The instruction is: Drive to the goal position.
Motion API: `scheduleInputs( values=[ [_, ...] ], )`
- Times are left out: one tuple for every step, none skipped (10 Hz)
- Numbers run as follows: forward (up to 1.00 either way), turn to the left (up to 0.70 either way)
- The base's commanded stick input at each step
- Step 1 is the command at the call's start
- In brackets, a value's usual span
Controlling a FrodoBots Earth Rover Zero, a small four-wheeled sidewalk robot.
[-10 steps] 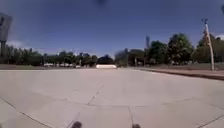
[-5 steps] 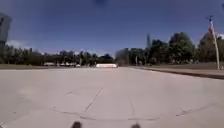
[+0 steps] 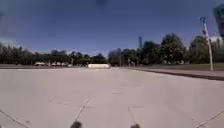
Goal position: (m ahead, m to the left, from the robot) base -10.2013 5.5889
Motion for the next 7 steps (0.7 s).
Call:
scheduleInputs(
  values=[
    [0.85, 0.04],
    [0.85, 0.04],
    [0.85, 0.04],
    [0.85, 0.04],
    [0.85, 0.04],
    [0.85, 0.04],
    [0.85, 0.04]
  ],
)
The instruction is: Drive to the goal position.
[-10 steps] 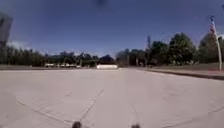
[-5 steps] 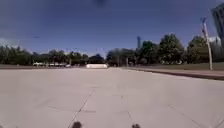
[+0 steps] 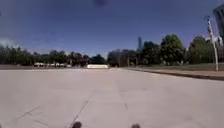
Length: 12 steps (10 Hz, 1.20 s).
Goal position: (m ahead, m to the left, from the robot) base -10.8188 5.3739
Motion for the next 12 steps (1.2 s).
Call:
scheduleInputs(
  values=[
    [0.85, 0.04],
    [0.85, 0.04],
    [0.85, 0.04],
    [0.85, 0.04],
    [0.85, 0.04],
    [0.85, 0.04],
    [0.85, 0.04],
    [0.85, 0.04],
    [0.85, 0.04],
    [0.85, 0.04],
    [0.85, 0.04],
    [0.85, 0.04]
  ],
)
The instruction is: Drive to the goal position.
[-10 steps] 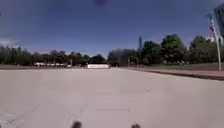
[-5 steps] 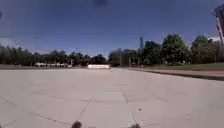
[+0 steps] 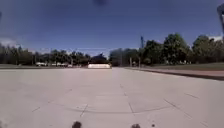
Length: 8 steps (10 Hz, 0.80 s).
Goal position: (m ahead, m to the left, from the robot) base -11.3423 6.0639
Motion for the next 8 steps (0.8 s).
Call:
scheduleInputs(
  values=[
    [0.85, 0.04],
    [0.85, 0.04],
    [0.85, 0.04],
    [0.85, 0.04],
    [0.85, 0.04],
    [0.85, 0.04],
    [0.85, 0.04],
    [0.85, 0.04]
  ],
)
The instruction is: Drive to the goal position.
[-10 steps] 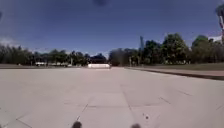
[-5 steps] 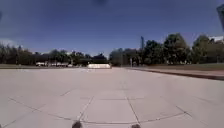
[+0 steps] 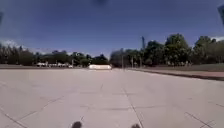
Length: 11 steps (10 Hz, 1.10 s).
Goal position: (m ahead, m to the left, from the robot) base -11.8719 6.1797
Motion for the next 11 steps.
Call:
scheduleInputs(
  values=[
    [0.85, 0.04],
    [0.85, 0.04],
    [0.85, 0.04],
    [0.85, 0.04],
    [0.85, 0.04],
    [0.85, 0.04],
    [0.85, 0.04],
    [0.85, 0.04],
    [0.85, 0.04],
    [0.85, 0.04],
    [0.85, 0.04]
  ],
)
